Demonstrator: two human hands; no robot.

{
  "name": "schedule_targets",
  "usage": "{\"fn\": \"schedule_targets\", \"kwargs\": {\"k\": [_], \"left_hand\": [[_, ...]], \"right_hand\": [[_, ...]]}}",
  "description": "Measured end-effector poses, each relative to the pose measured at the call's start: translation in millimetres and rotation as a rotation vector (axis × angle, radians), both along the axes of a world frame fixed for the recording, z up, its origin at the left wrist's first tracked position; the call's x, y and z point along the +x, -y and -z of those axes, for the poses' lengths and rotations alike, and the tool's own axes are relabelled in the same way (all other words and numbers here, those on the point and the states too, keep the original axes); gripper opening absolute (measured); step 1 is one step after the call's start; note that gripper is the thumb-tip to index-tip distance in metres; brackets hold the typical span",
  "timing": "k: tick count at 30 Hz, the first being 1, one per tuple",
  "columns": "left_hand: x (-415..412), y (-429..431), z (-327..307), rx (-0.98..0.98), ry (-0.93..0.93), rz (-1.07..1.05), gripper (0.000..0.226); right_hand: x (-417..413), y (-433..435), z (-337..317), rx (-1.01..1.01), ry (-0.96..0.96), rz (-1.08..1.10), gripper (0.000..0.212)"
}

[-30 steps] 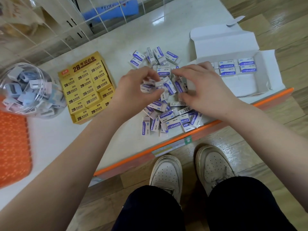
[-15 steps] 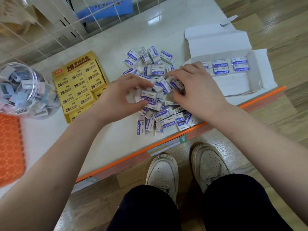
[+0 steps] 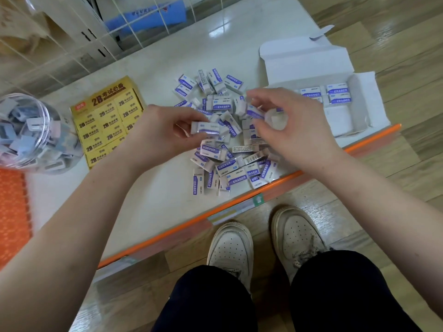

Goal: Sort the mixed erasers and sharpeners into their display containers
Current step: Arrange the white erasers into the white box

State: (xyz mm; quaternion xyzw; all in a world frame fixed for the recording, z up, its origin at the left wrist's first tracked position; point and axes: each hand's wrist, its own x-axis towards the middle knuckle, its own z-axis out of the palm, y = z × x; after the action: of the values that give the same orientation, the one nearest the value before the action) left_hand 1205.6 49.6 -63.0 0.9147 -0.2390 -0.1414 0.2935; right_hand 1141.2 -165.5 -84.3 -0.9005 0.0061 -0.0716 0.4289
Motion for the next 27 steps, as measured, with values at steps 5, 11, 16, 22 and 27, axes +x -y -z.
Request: {"fn": "schedule_targets", "kwargs": {"k": [5,11,16,22,27], "left_hand": [[0.3,32.9,-7.5,-0.198,0.151,0.04,0.021],[-2.8,99.2,-1.2,-0.183,0.178,0.103,0.023],[-7.5,129.0,9.7,0.118,0.207,0.181,0.027],[-7.1,128.6,13.8,0.335,0.29,0.187,0.028],[-9.1,129.4,14.3,0.364,0.278,0.101,0.025]], "right_hand": [[4.8,54.0,-7.5,-0.109,0.094,0.163,0.042],[0.3,88.7,2.9,-0.299,0.0,0.144,0.034],[-4.5,89.1,7.8,-0.411,-0.13,0.039,0.04],[-4.3,92.4,2.0,-0.459,-0.2,-0.04,0.04],[-4.4,87.9,3.5,-0.489,-0.234,-0.045,0.035]]}}
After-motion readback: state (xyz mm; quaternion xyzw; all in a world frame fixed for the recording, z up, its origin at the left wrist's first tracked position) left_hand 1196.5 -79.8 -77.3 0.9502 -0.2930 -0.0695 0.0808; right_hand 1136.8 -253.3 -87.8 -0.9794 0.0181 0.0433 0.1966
